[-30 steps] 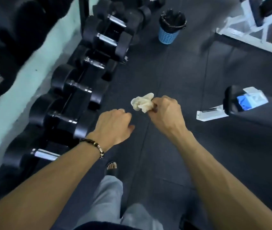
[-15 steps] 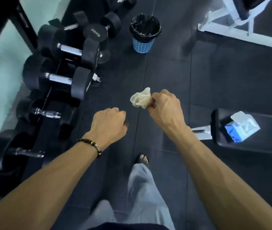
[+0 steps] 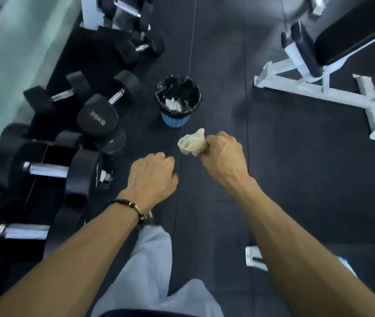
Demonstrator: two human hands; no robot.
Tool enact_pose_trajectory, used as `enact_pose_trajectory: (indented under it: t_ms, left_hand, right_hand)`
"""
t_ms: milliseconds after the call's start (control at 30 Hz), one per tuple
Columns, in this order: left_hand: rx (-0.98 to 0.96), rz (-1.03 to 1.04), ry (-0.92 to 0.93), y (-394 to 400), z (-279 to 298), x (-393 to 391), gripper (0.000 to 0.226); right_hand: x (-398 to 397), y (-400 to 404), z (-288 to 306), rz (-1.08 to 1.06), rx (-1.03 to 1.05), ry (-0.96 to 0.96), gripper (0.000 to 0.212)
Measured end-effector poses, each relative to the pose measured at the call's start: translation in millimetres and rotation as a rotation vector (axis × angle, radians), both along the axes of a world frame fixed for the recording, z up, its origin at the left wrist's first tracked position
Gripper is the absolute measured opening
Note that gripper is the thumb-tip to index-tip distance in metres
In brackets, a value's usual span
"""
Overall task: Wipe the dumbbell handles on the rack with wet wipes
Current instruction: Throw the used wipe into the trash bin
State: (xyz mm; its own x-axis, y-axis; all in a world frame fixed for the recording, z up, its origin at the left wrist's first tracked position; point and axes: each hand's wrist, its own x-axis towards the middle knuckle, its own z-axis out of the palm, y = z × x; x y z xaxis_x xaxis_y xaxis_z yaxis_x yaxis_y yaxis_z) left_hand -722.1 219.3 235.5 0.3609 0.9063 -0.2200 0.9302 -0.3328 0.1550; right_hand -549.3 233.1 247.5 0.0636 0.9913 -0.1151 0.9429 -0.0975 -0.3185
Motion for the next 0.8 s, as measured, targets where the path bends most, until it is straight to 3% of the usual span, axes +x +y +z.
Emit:
enact_pose_trajectory:
  t_ms: [433, 667, 800]
  left_hand:
    - [-0.1, 0.037, 0.058, 276, -54, 56, 0.031]
    - [-0.159, 0.133, 0.06, 375, -105, 87, 0.034]
    - [-0.198, 0.153, 0.077, 404, -117, 91, 0.035]
  right_hand:
    - [50, 296, -80, -0.017, -0.145, 0.032, 0.017]
    - [71, 435, -150, 0.032, -0.173, 0.021, 0.017]
    - [77, 466, -174, 0.069, -0.197, 0.043, 0.02]
